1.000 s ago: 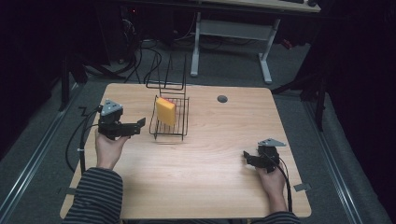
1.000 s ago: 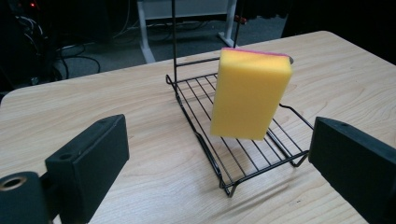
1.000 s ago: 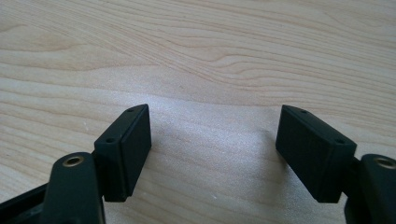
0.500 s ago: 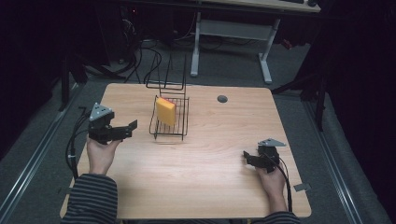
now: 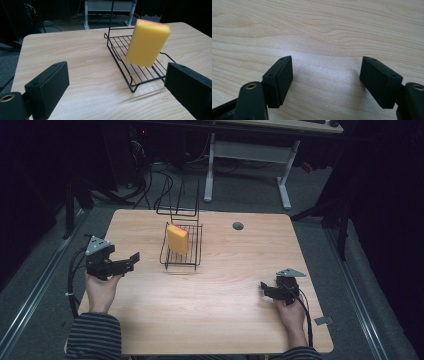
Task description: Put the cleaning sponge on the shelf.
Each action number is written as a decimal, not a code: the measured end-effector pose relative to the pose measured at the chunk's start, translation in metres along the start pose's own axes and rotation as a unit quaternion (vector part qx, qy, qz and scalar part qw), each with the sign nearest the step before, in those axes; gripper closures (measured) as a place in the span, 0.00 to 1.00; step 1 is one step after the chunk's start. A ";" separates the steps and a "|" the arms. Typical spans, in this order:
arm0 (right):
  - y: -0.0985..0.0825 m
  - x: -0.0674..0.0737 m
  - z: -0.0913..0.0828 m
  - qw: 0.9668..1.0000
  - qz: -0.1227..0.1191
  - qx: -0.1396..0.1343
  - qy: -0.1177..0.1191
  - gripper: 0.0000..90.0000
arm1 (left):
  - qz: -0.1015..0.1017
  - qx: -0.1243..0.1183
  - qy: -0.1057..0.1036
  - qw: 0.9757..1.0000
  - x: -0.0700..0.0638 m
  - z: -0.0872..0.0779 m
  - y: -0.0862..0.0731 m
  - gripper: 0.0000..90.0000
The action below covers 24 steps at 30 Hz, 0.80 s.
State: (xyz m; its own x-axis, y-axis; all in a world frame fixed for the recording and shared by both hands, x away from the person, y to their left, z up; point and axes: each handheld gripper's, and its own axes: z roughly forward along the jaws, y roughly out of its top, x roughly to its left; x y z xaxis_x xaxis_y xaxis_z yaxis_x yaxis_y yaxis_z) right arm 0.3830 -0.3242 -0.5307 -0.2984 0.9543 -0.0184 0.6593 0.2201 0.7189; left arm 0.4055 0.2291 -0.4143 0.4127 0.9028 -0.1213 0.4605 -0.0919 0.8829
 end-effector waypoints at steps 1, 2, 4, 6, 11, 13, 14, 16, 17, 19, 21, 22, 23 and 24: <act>0.000 0.000 0.000 1.000 -0.001 0.000 0.000 0.30 | 0.000 0.000 0.001 1.000 0.001 -0.001 -0.001 0.07; 0.000 0.000 0.000 1.000 -0.002 0.000 0.000 0.30 | -0.001 0.000 0.001 1.000 0.001 -0.001 -0.002 0.07; 0.000 0.000 0.000 1.000 -0.001 0.000 0.000 0.30 | -0.004 0.000 0.002 1.000 0.002 -0.003 -0.003 0.07; 0.000 0.000 0.000 1.000 -0.001 0.000 0.000 0.30 | -0.007 -0.001 0.002 1.000 0.004 -0.003 -0.005 0.08; 0.000 0.000 0.000 1.000 -0.001 0.000 0.000 0.30 | -0.012 0.000 0.003 1.000 0.006 -0.005 -0.009 0.08; 0.000 0.000 0.000 1.000 -0.001 0.000 0.000 0.30 | -0.014 0.001 0.004 1.000 0.007 -0.005 -0.011 0.08; 0.000 0.000 0.000 1.000 -0.001 0.000 0.000 0.30 | -0.016 0.001 0.005 1.000 0.007 -0.005 -0.012 0.08; 0.000 0.000 0.000 1.000 -0.001 0.000 0.000 0.30 | -0.017 0.002 0.006 1.000 0.008 -0.006 -0.014 0.08; 0.000 0.000 0.000 1.000 -0.001 0.000 0.000 0.30 | -0.018 0.003 0.007 1.000 0.008 -0.006 -0.015 0.08; 0.000 0.000 0.000 1.000 0.000 0.000 0.000 0.30 | -0.021 0.003 0.007 1.000 0.010 -0.007 -0.017 0.08; 0.000 0.000 0.000 1.000 -0.001 0.000 0.000 0.30 | -0.023 0.003 0.008 1.000 0.011 -0.007 -0.019 0.08; 0.000 0.000 0.000 1.000 -0.001 0.000 0.000 0.30 | -0.025 0.004 0.009 1.000 0.011 -0.008 -0.020 0.08; 0.000 0.000 0.000 1.000 -0.001 0.000 0.000 0.30 | -0.027 0.004 0.009 1.000 0.012 -0.008 -0.021 0.08; 0.000 0.000 0.000 1.000 -0.001 0.000 0.000 0.30 | -0.028 0.004 0.009 1.000 0.012 -0.008 -0.022 0.08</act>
State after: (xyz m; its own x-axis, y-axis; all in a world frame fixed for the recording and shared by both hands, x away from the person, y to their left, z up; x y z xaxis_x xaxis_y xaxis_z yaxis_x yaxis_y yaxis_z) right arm 0.3831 -0.3244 -0.5307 -0.3001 0.9537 -0.0204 0.6579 0.2224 0.7195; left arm 0.3942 0.2455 -0.4319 0.3717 0.9141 -0.1623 0.4894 -0.0444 0.8710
